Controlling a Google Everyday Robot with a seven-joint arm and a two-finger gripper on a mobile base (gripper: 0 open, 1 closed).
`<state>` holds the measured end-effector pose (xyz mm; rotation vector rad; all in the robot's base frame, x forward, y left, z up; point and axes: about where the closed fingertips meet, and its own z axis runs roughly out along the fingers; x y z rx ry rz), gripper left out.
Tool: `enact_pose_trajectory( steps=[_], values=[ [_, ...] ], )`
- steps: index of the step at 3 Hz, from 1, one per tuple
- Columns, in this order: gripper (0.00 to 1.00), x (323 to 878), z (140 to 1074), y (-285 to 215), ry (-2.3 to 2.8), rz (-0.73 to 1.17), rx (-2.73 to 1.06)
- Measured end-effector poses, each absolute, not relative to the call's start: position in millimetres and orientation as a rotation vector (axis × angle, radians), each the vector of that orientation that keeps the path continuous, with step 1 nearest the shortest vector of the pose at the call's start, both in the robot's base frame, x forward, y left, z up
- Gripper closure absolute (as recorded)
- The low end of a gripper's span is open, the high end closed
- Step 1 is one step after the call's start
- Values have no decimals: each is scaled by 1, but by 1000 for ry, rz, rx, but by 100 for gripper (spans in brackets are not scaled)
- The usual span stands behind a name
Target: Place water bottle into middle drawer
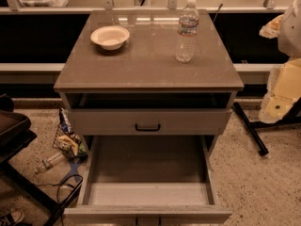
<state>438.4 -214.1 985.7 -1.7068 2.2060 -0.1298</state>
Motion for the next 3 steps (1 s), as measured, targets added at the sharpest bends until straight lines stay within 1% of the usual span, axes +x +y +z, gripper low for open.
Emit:
enact_pose_trajectory(
  steps=[1, 2, 3],
  values=[
    [0, 438, 986, -214, 2206, -130, -1707],
    [0, 455, 982, -213, 2180, -110, -1666],
    [0, 504, 977, -211, 2123, -34, -1537]
  ],
)
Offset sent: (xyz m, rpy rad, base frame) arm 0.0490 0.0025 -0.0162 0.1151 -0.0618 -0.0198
